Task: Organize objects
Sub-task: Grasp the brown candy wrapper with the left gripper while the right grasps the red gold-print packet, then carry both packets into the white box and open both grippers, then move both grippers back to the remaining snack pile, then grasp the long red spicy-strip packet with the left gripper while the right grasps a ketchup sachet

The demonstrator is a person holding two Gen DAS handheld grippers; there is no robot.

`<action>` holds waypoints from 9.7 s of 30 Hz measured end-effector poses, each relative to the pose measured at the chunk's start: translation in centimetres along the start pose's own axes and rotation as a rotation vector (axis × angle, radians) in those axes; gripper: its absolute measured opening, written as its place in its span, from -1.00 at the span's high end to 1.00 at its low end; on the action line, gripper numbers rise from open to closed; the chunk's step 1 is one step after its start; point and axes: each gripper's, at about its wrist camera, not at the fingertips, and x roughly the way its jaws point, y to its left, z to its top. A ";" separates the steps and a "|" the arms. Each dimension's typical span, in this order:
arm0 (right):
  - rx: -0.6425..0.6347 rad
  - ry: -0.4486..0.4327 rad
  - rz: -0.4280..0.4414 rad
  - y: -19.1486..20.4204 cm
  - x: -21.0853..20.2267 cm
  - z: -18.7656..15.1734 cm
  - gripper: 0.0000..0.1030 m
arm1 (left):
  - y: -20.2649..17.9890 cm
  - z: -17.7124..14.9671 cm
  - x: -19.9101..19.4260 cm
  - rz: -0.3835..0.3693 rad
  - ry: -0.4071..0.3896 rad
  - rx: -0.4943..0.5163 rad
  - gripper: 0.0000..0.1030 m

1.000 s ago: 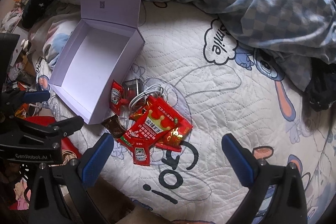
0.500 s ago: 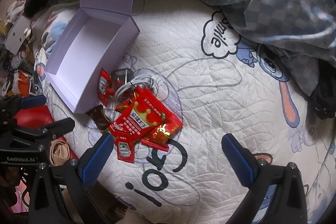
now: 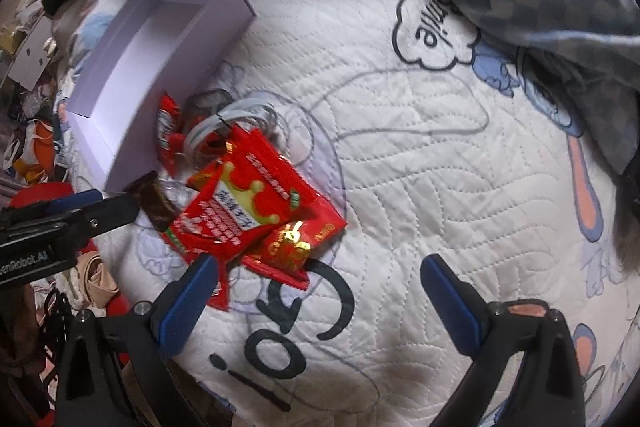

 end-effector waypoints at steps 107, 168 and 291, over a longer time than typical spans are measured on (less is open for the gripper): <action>0.454 -0.162 0.162 7.3 -2.5 23.0 0.49 | 10.6 17.8 -6.8 -0.103 0.037 0.328 0.79; 0.557 -0.206 0.033 3.2 -4.1 21.3 0.00 | 6.4 19.8 -7.6 0.041 -0.041 0.306 0.13; 1.297 -0.138 0.181 7.7 6.4 -1.2 0.77 | -9.3 -2.1 6.7 -0.102 0.330 0.765 0.78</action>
